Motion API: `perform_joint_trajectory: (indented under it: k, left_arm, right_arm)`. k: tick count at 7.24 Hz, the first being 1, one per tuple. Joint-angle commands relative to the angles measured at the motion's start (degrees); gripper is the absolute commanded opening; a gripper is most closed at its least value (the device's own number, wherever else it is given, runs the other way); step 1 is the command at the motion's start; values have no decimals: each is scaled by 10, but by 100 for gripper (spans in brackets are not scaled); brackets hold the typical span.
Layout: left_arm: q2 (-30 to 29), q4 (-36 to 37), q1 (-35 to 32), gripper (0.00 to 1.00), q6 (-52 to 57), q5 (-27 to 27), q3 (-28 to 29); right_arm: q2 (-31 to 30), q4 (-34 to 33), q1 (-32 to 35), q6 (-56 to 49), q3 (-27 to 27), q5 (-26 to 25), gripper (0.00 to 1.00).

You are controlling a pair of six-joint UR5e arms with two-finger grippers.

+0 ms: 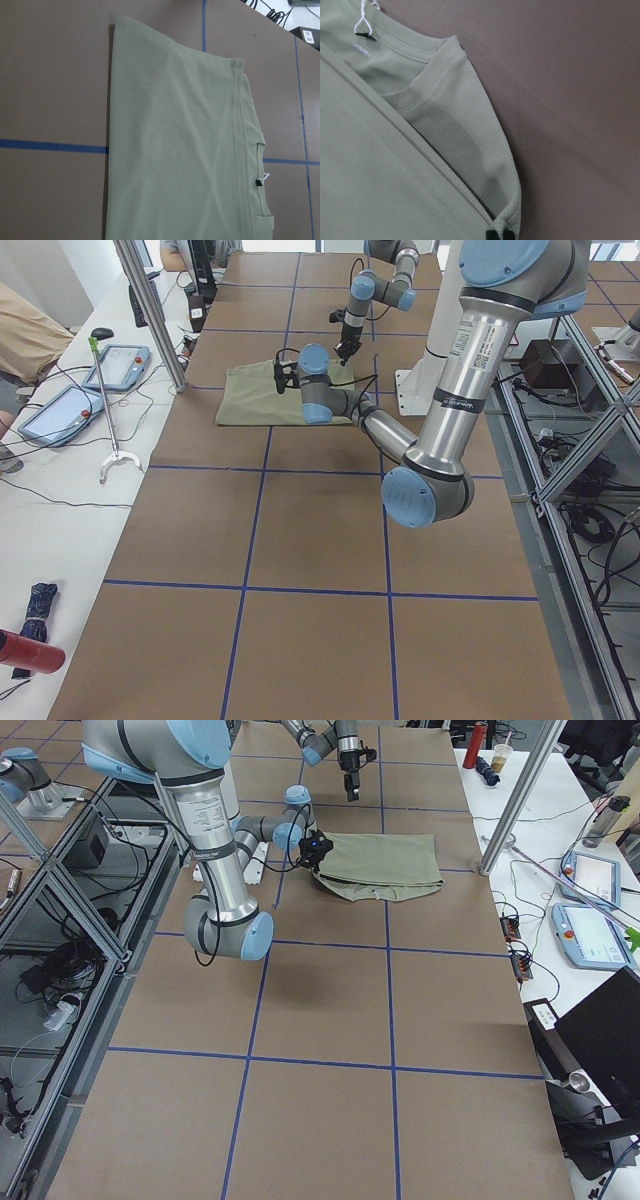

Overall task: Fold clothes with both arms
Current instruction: 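Move the left gripper to the other near corner and grasp it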

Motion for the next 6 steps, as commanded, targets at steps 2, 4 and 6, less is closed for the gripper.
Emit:
perform_joint_trajectory:
  k: [2, 4, 6]
  left_arm:
    - [51, 165, 136, 91, -82, 102, -104]
    - [43, 183, 172, 87, -91, 125, -98]
    - [39, 199, 188, 81, -90, 151, -89]
  right_arm:
    - [-3, -19, -4, -1, 18, 2, 0]
    - [-3, -18, -5, -1, 18, 3, 0]
    - [-3, -18, -5, -1, 18, 3, 0]
